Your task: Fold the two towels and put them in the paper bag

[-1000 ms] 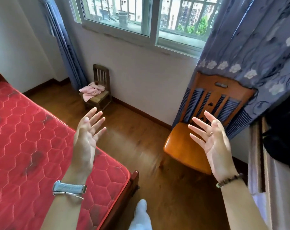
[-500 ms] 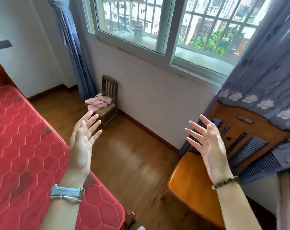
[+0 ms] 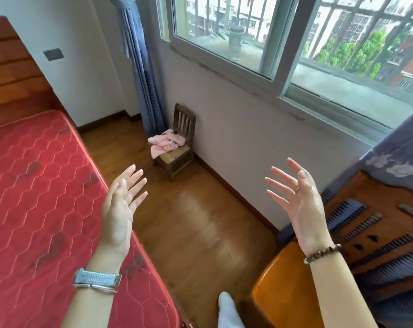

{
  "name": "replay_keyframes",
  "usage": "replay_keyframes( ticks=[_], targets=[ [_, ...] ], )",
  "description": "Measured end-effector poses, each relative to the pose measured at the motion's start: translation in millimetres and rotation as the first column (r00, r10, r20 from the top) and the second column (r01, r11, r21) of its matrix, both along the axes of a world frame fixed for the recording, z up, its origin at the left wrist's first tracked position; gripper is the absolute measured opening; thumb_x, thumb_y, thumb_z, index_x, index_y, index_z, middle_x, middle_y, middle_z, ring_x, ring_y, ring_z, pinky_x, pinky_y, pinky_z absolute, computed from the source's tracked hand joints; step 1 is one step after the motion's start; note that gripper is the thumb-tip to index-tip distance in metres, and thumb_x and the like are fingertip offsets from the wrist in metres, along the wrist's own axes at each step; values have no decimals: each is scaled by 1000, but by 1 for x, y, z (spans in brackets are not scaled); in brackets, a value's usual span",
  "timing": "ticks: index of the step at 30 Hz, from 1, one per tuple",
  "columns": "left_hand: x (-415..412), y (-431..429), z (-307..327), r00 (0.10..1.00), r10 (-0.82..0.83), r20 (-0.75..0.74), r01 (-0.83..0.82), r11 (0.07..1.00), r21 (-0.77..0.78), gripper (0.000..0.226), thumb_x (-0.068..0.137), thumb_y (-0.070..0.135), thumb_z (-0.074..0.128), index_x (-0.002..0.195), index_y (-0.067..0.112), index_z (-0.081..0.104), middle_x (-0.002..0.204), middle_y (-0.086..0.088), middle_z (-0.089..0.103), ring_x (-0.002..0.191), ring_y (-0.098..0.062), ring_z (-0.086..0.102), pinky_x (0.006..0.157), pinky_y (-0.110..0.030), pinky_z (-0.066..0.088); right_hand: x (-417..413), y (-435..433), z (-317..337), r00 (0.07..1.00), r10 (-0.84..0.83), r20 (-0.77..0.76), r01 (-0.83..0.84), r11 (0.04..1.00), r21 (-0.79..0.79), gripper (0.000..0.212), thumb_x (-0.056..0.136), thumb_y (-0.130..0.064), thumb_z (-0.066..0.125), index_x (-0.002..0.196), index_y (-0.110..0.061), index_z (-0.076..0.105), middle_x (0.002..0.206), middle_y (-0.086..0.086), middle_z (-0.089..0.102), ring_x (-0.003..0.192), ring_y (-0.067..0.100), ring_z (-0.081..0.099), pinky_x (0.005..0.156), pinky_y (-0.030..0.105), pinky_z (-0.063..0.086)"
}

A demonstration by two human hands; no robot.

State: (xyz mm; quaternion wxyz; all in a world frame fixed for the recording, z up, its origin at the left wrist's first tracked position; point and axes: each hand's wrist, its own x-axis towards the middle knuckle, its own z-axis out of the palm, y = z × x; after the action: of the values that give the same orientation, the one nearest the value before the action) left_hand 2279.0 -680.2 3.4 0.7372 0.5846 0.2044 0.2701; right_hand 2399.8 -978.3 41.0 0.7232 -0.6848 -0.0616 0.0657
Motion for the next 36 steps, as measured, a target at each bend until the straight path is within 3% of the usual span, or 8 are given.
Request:
replay_keyframes(
  ticks=[3,6,9,13,21,27,36],
  targets=[
    [16,-1,-4,998,65,-14,-65,998,6,41,104,36,37,138,23,55,138,-3,62,126,-18,60,109,-48,44,33,8,-3,998,53,-20,-52,999,7,90,65,-82,59,137,-31,48,129,1,65,114,20,65,103,50,47],
    [35,-6,-8,989,145,-25,-145,989,12,38,108,30,32,138,23,54,137,-2,62,126,-17,60,108,-47,44,72,16,-6,992,126,-26,-126,992,2,92,64,-83,60,138,-30,47,130,2,64,115,22,65,105,53,45],
    [53,-10,-11,975,221,-29,-221,975,-1,35,109,28,31,133,28,57,136,0,62,126,-16,60,107,-44,45,107,25,-8,977,213,-11,-213,977,-1,80,74,-77,57,139,-30,46,131,3,63,116,23,64,105,54,44],
    [67,-15,-20,959,280,-46,-281,959,-21,36,109,28,30,134,28,56,137,1,62,126,-15,60,106,-43,45,144,40,-12,959,284,-16,-284,959,1,50,94,-51,42,139,-29,46,131,4,63,116,23,64,106,55,43],
    [75,12,-27,902,425,-74,-427,904,-19,34,109,29,31,130,30,58,137,1,62,126,-14,60,109,-47,45,182,96,-18,900,435,-30,-435,900,-14,63,86,-63,48,139,-31,46,133,2,62,117,21,64,105,55,44],
    [101,51,-31,881,466,-81,-467,884,2,42,97,41,39,132,30,57,137,3,63,126,-12,59,108,-44,46,213,157,-21,861,508,-35,-509,860,-40,91,64,-84,58,139,-33,46,134,2,61,116,19,64,105,52,46],
    [178,154,-28,886,458,-70,-460,888,-15,45,94,41,41,134,28,56,137,2,62,126,-13,59,108,-43,46,281,282,-29,844,533,-56,-534,846,0,83,67,-80,60,136,-35,50,131,2,63,117,22,63,104,54,45]
  ],
)
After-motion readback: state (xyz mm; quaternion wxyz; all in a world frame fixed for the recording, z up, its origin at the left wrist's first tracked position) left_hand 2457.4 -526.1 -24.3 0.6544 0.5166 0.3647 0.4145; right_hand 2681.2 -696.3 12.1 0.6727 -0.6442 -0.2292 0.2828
